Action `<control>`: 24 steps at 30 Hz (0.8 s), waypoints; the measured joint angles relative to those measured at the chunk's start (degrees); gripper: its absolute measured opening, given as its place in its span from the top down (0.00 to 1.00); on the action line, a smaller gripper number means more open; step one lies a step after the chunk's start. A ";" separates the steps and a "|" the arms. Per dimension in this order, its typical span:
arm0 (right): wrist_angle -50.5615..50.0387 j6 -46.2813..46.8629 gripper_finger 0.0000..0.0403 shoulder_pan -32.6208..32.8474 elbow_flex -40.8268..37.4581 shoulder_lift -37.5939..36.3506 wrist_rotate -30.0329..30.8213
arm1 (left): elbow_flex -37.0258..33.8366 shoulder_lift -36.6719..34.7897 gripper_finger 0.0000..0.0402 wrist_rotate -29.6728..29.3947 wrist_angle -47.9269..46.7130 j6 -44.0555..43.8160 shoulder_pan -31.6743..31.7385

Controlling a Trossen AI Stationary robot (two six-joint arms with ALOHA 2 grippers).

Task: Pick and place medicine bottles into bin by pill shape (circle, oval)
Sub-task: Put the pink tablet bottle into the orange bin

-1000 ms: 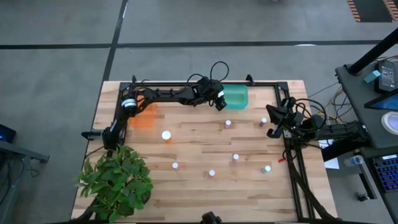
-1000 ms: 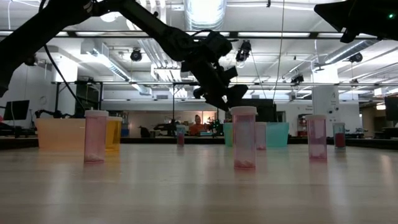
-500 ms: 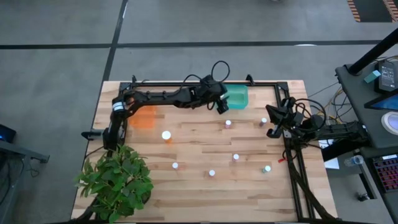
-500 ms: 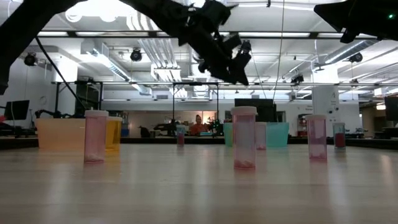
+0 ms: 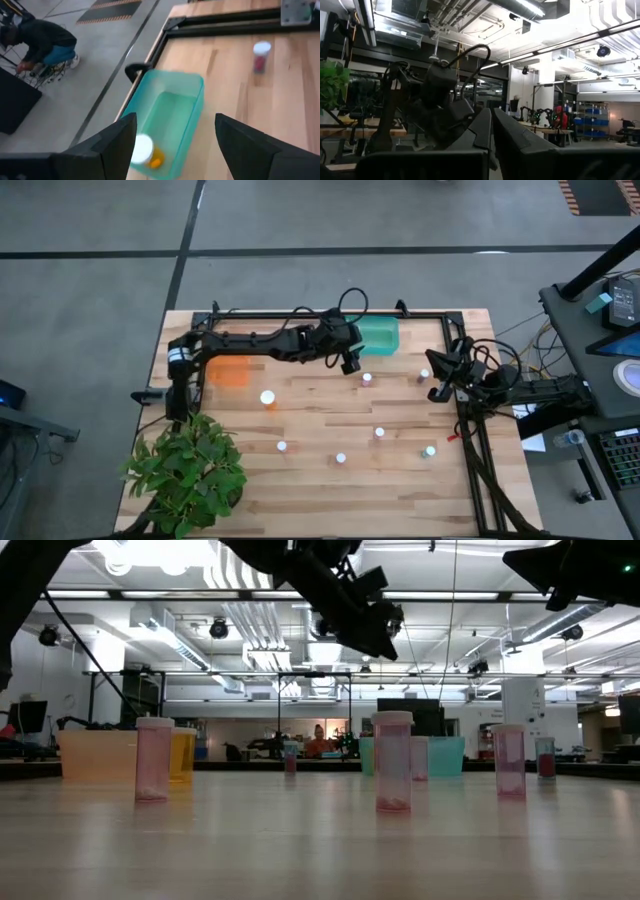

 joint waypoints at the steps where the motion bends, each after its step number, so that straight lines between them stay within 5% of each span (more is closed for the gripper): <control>1: -0.11 0.00 0.98 0.00 -0.02 0.03 0.00 | -1.13 -0.74 0.38 0.00 0.04 -0.13 0.04; 24: -0.40 -0.09 0.98 -0.05 0.00 1.99 2.16 | -35.95 -29.85 0.38 1.77 17.69 -0.39 0.14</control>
